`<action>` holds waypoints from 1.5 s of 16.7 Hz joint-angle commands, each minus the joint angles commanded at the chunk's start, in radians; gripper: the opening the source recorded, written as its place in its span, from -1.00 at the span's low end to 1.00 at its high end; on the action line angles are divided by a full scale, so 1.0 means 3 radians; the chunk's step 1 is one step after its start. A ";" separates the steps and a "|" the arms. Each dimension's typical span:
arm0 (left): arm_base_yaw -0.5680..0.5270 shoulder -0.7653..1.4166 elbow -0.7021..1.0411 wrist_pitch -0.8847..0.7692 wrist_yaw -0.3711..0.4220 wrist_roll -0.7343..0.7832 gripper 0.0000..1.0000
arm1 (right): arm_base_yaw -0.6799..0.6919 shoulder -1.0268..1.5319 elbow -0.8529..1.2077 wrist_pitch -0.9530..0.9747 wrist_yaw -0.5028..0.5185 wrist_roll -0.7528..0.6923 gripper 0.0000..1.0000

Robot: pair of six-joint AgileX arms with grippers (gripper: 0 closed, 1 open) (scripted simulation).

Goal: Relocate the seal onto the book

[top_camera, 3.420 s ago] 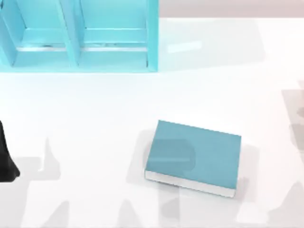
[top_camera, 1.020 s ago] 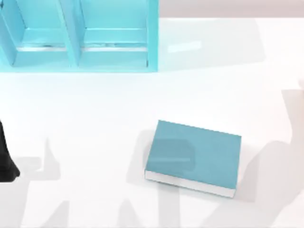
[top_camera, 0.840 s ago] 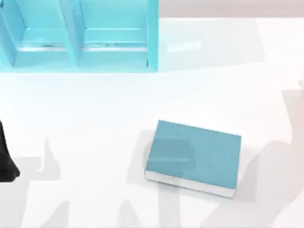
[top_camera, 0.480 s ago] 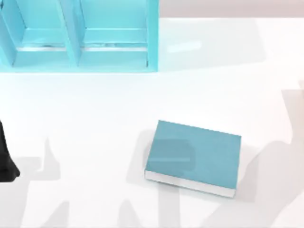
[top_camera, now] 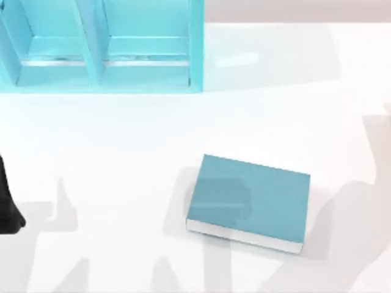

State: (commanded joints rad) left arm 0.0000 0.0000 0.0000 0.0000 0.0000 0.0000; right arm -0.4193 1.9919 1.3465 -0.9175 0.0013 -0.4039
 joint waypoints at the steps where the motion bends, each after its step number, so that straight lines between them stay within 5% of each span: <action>1: 0.0000 0.0000 0.0000 0.0000 0.0000 0.0000 1.00 | 0.0000 0.0000 0.0000 0.0000 0.0000 0.0000 -1.00; 9: 0.0000 0.0000 0.0000 0.0000 0.0000 0.0000 1.00 | 0.0154 -0.0009 0.0617 -0.0410 -0.0035 0.0657 -1.00; 14: 0.0000 0.0000 0.0000 0.0000 0.0000 0.0000 1.00 | 0.0773 -0.0261 0.1053 -0.1192 -0.0031 0.1245 -1.00; 19: 0.0000 0.0000 0.0000 0.0000 0.0000 0.0000 1.00 | 0.1352 -0.0602 0.1158 -0.1768 0.0007 0.1369 -1.00; 25: 0.0000 0.0000 0.0000 0.0000 0.0000 0.0000 1.00 | 0.1387 -0.0612 0.1171 -0.1802 0.0003 0.1397 -1.00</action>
State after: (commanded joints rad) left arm 0.0000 0.0000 0.0000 0.0000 0.0000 0.0000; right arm -0.0031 1.8083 1.6978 -1.4579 0.0023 0.0152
